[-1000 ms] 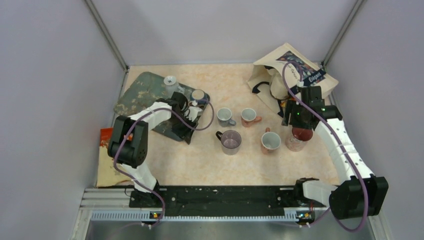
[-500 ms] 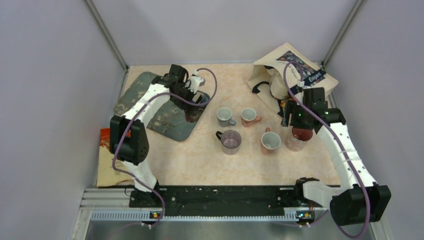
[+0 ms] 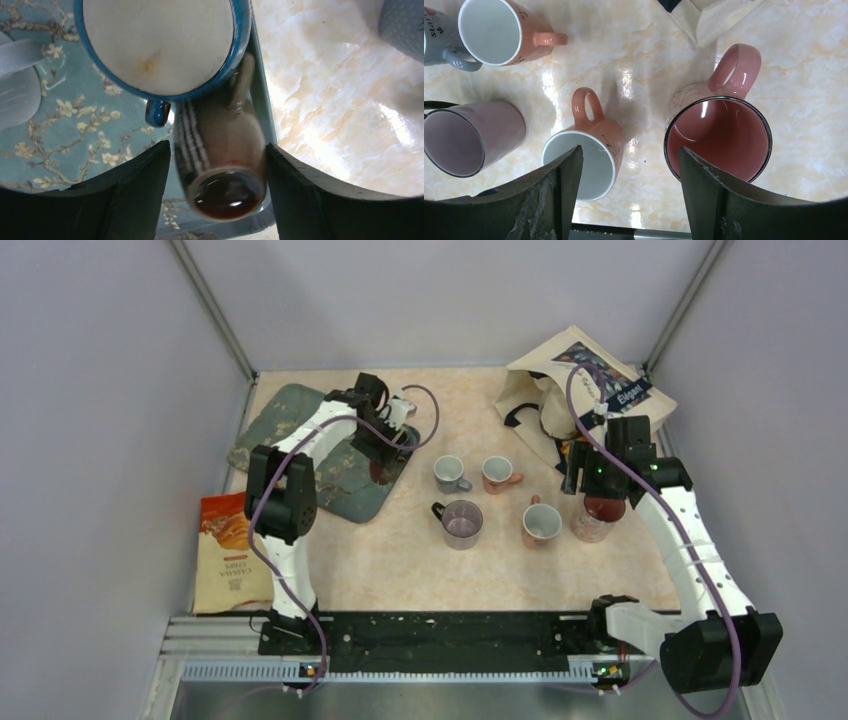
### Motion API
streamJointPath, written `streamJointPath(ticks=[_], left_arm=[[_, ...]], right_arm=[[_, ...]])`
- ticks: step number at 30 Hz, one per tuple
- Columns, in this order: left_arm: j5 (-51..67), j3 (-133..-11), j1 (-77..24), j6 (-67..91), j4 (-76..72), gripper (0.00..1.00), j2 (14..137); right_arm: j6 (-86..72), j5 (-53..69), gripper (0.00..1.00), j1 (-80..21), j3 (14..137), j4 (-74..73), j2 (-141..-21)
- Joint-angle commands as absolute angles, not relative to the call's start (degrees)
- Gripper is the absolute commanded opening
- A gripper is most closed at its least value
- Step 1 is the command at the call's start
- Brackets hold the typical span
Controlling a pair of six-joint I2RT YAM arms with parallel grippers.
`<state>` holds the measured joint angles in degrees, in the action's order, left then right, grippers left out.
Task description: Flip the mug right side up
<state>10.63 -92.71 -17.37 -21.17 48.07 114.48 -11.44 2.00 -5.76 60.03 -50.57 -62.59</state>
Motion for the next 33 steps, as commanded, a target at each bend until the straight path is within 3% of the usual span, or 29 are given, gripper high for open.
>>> streamJointPath(ticks=[1, 5, 6, 8, 11, 13, 16, 20, 26, 30, 33], left_arm=[[11.0, -95.4, -17.5, -21.5, 46.9, 0.60, 115.4], [10.9, -95.3, -17.4, -21.6, 48.7, 0.02, 115.2], [10.8, -95.2, -17.3, -21.4, 49.2, 0.00, 114.7], [10.9, -94.9, -16.9, -20.6, 50.3, 0.00, 113.0], [12.9, -94.4, -15.4, -18.4, 51.3, 0.00, 109.3], [15.9, -94.7, -13.7, -16.3, 51.4, 0.00, 106.4], [21.3, -96.8, -10.7, -12.7, 52.8, 0.00, 102.5], [30.7, -101.1, -8.4, -8.0, 56.3, 0.00, 99.6], [39.3, -104.7, -7.8, 1.6, 53.2, 0.00, 92.2], [45.8, -107.6, -7.9, 7.4, 51.2, 0.00, 88.7], [49.3, -108.4, -8.4, 8.7, 50.4, 0.00, 87.2]], right_arm=[[-10.7, 3.0, 0.69, -5.1, 60.1, -49.4, -61.4], [-10.8, 4.1, 0.70, -5.1, 60.7, -49.4, -61.1], [-10.8, 4.3, 0.70, -5.1, 61.0, -49.5, -61.1], [-10.9, 5.0, 0.71, -5.1, 62.6, -49.7, -61.2], [-11.8, 6.1, 0.82, -6.4, 66.1, -49.5, -61.7], [-13.0, 5.9, 0.94, -10.1, 68.6, -48.0, -62.4], [-14.1, 7.5, 0.99, -20.2, 71.3, -40.7, -64.3], [-20.6, 17.6, 0.99, -30.6, 69.6, -22.0, -67.3], [-35.3, 26.7, 0.99, -35.6, 64.1, 12.8, -72.7], [-44.4, 27.6, 0.94, -36.1, 63.3, 27.0, -77.5], [-50.9, 26.0, 0.86, -36.1, 63.2, 35.4, -79.8]])
